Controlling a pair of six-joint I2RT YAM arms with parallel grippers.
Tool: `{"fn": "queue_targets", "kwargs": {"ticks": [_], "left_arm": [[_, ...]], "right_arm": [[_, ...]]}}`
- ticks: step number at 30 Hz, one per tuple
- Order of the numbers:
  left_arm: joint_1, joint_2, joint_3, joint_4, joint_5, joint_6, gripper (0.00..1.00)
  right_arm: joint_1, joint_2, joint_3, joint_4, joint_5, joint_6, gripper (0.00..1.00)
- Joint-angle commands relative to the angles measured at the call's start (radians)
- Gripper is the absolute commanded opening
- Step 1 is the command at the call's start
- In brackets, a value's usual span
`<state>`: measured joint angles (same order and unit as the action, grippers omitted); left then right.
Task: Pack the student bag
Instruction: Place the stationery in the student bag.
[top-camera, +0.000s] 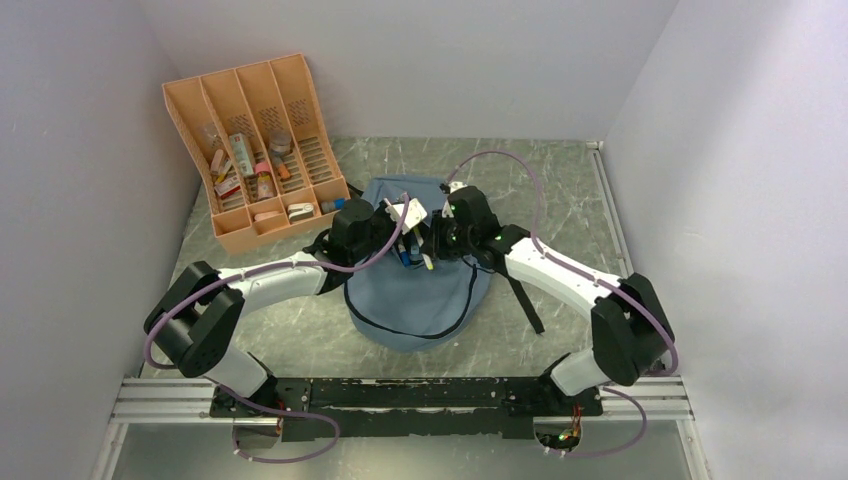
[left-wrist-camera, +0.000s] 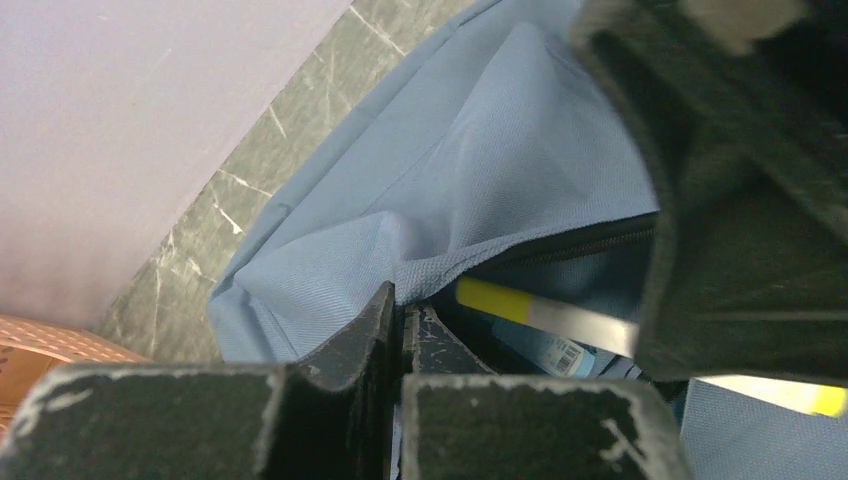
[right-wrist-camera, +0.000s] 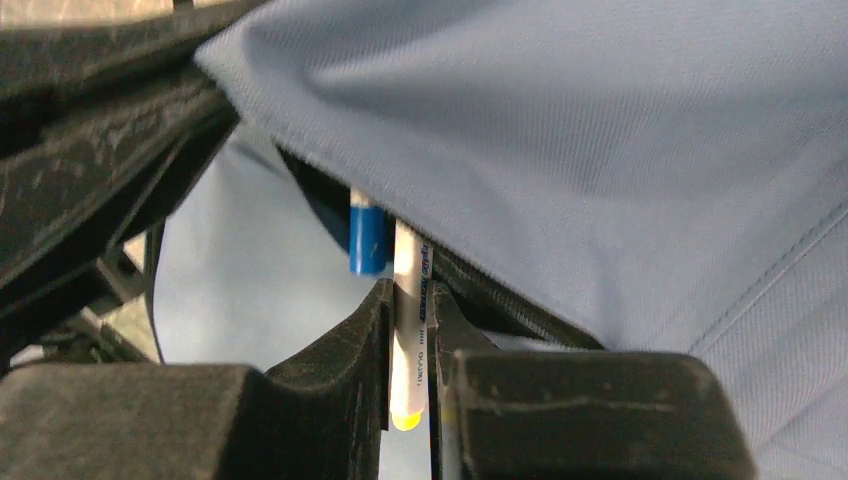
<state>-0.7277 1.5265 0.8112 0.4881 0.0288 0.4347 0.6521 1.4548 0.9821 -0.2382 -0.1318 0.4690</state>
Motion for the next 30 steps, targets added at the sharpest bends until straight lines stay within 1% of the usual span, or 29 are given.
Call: {"fn": "queue_targets", "kwargs": {"ticks": [1, 9, 13, 14, 17, 19, 21, 25, 30], "left_arm": [[-0.01, -0.026, 0.025, 0.028, 0.0, 0.002, 0.05], [-0.012, -0.035, 0.023, 0.029, 0.002, 0.003, 0.05], [-0.013, -0.039, 0.022, 0.029, 0.001, 0.008, 0.05], [-0.013, -0.041, 0.021, 0.029, 0.002, 0.009, 0.05], [-0.015, -0.044, 0.02, 0.029, -0.003, 0.011, 0.05], [-0.016, -0.046, 0.019, 0.028, -0.003, 0.014, 0.05], [-0.018, -0.048, 0.02, 0.026, -0.003, 0.015, 0.05], [-0.017, -0.043, 0.022, 0.023, -0.004, 0.017, 0.05], [-0.019, -0.043, 0.02, 0.024, -0.007, 0.018, 0.05]], "right_arm": [[0.005, 0.041, 0.019, 0.151, 0.109, 0.059, 0.0], [0.005, 0.143, -0.019, 0.412, 0.178, 0.14, 0.0], [0.006, 0.199, -0.006, 0.467, 0.211, 0.127, 0.0], [0.005, 0.214, 0.001, 0.472, 0.217, 0.117, 0.02], [0.006, 0.244, 0.024, 0.464, 0.228, 0.101, 0.16], [0.006, 0.237, 0.025, 0.455, 0.238, 0.094, 0.25], [0.008, 0.215, 0.012, 0.446, 0.251, 0.086, 0.31], [0.008, 0.143, -0.025, 0.417, 0.266, 0.061, 0.35], [0.007, 0.04, -0.095, 0.406, 0.21, 0.051, 0.36]]}}
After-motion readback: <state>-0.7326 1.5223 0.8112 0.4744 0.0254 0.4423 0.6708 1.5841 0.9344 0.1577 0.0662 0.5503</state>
